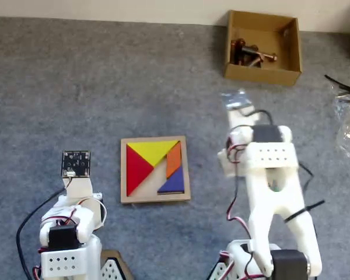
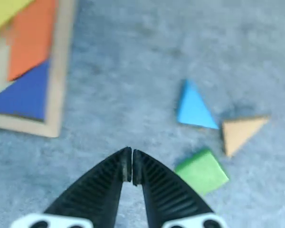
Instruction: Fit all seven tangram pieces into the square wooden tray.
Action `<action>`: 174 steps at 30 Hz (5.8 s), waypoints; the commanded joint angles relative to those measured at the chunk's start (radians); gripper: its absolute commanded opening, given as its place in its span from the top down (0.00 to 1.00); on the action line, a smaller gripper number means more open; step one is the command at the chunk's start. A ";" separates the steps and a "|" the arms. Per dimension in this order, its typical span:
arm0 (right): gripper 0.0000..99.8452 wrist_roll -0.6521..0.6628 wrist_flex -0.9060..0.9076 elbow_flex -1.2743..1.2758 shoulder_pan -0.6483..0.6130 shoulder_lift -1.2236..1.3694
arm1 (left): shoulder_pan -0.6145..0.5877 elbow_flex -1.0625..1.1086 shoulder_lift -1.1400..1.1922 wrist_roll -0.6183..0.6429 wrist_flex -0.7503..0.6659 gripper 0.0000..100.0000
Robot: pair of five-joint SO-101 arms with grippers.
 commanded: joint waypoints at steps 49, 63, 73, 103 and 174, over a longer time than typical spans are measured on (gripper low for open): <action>0.90 0.818 -0.220 0.205 0.183 -0.005 | -0.008 0.021 0.007 0.002 0.008 1.00; 0.90 0.816 -0.631 0.335 0.185 -0.016 | -0.008 0.021 0.007 0.002 0.008 1.00; 0.90 0.724 -0.693 0.364 0.174 -0.016 | -0.008 0.021 0.007 0.002 0.008 1.00; 0.83 0.789 -0.601 0.331 0.088 -0.005 | -0.008 0.021 0.007 0.002 0.008 1.00; 0.82 0.532 -0.808 0.466 0.061 0.148 | -0.008 0.021 0.007 0.002 0.008 1.00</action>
